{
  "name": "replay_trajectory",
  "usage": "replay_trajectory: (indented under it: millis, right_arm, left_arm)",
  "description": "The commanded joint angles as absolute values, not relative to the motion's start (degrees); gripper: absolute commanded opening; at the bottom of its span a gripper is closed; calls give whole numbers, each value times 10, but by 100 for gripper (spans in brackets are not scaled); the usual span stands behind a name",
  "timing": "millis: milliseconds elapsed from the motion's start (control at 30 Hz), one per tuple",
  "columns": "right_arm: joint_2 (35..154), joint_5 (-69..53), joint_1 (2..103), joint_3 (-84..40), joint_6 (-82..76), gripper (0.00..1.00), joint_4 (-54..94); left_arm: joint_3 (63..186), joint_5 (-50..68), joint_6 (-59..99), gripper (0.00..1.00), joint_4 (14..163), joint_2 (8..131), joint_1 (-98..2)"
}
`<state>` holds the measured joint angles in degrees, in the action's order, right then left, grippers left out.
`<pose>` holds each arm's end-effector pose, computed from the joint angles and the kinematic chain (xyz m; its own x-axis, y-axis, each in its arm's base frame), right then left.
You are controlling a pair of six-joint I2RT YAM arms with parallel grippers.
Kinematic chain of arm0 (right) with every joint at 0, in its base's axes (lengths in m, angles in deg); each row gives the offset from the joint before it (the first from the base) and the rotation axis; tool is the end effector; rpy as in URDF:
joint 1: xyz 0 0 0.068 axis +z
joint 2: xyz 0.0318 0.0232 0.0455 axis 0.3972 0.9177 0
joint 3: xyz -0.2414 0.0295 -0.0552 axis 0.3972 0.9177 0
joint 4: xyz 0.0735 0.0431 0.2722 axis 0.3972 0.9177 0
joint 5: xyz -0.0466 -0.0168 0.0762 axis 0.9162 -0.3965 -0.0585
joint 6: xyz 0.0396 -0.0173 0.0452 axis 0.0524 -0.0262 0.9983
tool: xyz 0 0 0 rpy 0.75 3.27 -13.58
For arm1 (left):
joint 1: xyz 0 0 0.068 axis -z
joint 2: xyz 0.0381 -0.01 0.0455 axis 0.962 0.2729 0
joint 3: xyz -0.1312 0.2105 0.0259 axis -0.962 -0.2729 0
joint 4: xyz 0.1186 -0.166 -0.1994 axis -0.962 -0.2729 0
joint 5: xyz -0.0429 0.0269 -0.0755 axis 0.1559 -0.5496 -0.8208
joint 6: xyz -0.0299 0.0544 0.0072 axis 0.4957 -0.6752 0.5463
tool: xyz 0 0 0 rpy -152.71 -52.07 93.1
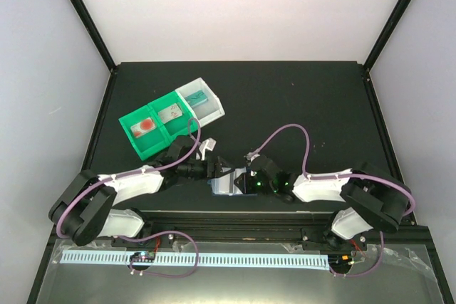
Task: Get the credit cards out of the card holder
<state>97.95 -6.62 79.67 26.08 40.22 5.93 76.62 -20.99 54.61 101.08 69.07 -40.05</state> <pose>0.1529 0.2385 0.0749 -0.9127 0.0045 -0.4085 -0.2681 0.7481 0.6071 0.2032 -0.1730 0.1066 -0.9568 -0.0419 -0.2878 0.2293 0.5002 -0.8350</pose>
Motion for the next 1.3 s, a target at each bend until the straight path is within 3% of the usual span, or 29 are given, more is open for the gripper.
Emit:
replay_trajectory:
  millis: [0,233,567,1267]
  right_arm:
    - [1001,-79,800,246,397,22,42]
    - [1030,-82,800,231,397,20,52]
    - [1045,-64,800,262,407,7,44]
    - [1036,-62,800,269,410,6,34]
  left_arm:
    - [793,-180,516,87,962,676,-399]
    - [790,-144,507,88,933,653,-403]
    - [794,-155,503,89,941,660,-404]
    - [789,-171,507,90,983,704,-403]
